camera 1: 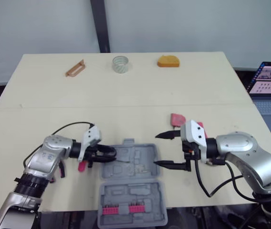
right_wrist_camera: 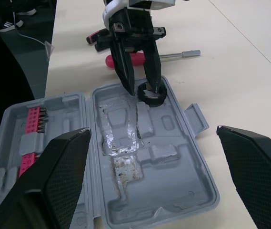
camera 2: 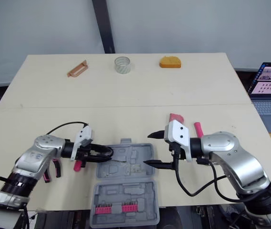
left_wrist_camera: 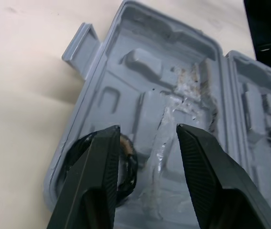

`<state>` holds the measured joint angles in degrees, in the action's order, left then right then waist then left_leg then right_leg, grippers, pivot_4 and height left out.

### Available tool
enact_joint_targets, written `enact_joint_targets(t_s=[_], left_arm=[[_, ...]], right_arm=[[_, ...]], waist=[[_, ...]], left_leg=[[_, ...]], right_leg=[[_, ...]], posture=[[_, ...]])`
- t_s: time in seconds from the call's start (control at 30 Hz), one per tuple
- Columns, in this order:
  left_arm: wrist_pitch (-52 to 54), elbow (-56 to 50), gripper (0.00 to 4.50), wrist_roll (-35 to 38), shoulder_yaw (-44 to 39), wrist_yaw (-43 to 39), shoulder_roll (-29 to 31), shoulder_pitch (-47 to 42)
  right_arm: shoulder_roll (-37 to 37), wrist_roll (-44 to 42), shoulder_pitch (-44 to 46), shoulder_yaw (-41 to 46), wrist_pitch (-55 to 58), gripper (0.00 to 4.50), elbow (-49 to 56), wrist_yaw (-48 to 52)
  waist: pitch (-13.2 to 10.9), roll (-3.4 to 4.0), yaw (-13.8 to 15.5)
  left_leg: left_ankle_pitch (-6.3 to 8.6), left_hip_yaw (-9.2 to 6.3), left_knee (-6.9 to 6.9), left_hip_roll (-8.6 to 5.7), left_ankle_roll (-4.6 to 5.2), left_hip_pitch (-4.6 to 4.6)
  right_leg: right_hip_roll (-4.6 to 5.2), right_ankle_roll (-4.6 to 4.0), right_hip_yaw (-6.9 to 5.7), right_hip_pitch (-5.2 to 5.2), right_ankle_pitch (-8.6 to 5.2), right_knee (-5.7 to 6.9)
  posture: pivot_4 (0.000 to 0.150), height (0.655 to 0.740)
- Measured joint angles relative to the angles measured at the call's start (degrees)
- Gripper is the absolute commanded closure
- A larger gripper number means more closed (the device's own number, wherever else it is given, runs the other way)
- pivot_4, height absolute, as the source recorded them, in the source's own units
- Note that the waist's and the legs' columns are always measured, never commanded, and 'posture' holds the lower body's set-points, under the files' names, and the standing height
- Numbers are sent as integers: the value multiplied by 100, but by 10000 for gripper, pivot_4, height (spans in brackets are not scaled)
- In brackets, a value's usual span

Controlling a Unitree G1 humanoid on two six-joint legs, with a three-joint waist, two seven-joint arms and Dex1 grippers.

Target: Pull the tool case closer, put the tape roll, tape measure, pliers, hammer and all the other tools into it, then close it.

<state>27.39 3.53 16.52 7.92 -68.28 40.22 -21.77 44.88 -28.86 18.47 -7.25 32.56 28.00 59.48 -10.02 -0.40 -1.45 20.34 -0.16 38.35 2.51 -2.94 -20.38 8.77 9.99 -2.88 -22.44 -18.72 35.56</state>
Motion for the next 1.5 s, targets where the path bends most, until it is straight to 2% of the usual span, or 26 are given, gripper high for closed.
enact_joint_targets(t_s=[0.17, 0.5, 0.9, 1.5], left_arm=[[-428, 13, 24904, 66, -484, 334, -211, 25], [-1481, 565, 24904, -146, -534, 853, -682, 690], [-1641, 590, 24904, -234, -508, 999, -682, 691], [-1873, 568, 24904, -552, -306, 998, -637, 639]], right_arm=[[-3, -68, 2, 82, 0, 0, 0, -7], [-3, -85, 22, 90, 1, 0, -4, -12], [-3, -89, 65, 90, 1, 0, -14, -11], [-2, -90, 64, 90, 12, 0, -18, -11]], waist=[[0, 0, 9], [0, 0, 8], [1, -1, 124], [1, -1, 140]], left_leg=[[0, 0, 3, 0, 0, 0], [0, 0, 7, 0, 0, 0], [1, 1, 17, 0, 1, 0], [1, 2, 19, 0, 1, 1]], right_leg=[[0, 0, 0, 2, 0, -1], [0, -1, -1, 3, 0, 0], [0, -2, -1, 6, 2, 0], [0, -2, -1, 7, 2, 0]], posture=[[1500, 7400], [1500, 7400], [1500, 7400], [1500, 7400]])
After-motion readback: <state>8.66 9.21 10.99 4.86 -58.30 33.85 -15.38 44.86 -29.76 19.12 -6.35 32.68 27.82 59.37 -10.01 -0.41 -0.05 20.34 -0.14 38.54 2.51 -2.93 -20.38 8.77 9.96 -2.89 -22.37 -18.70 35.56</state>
